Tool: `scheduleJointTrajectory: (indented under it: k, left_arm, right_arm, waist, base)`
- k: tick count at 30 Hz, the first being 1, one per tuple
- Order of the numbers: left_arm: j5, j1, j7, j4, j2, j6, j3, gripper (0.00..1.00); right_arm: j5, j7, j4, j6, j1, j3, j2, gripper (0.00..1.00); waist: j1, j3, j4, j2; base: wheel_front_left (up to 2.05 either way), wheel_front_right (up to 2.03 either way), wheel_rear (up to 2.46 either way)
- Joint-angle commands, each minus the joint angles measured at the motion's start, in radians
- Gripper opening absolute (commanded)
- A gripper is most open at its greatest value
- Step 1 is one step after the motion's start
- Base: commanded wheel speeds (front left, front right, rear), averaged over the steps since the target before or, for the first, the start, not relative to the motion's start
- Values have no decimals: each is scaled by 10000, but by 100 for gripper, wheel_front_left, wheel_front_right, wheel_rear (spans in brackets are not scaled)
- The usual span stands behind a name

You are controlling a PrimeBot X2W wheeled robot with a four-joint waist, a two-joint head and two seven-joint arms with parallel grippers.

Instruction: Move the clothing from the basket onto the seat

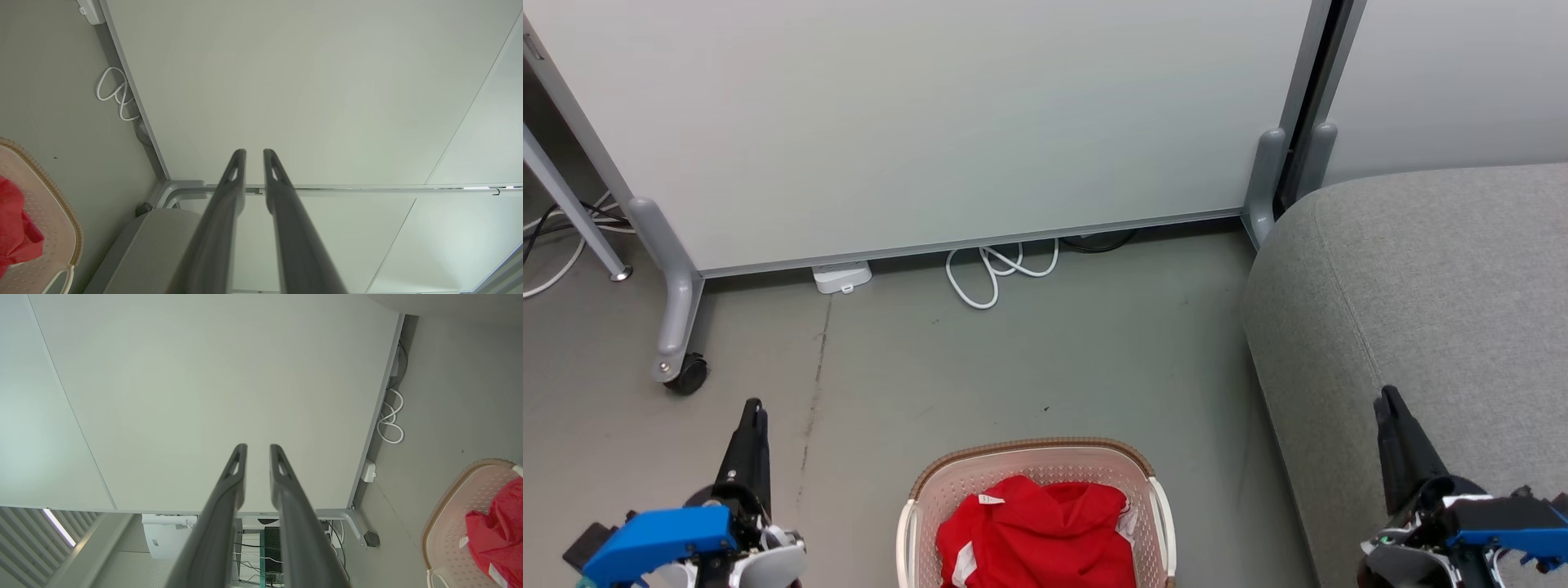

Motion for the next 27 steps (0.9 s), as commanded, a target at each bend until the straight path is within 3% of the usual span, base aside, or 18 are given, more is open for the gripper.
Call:
scheduleJointTrajectory:
  k: [1,13,27]
  left_arm:
    - [3,105,-7,80,-17,2,-2,100]
    - [729,96,-552,-202,-13,-9,-74,100]
    - [3117,-31,-1169,-531,1,-24,-107,100]
  right_arm:
    - [-4,-9,87,-2,82,7,17,100]
    - [-612,-555,-14,2,5,198,5,100]
    - [-3290,-1173,-415,7,-147,621,-16,100]
  waist:
    - [0,1,0,0]
    - [0,40,18,0]
    - [0,132,61,0]
  base:
    - [0,0,0]
    - [0,0,0]
    - [0,0,0]
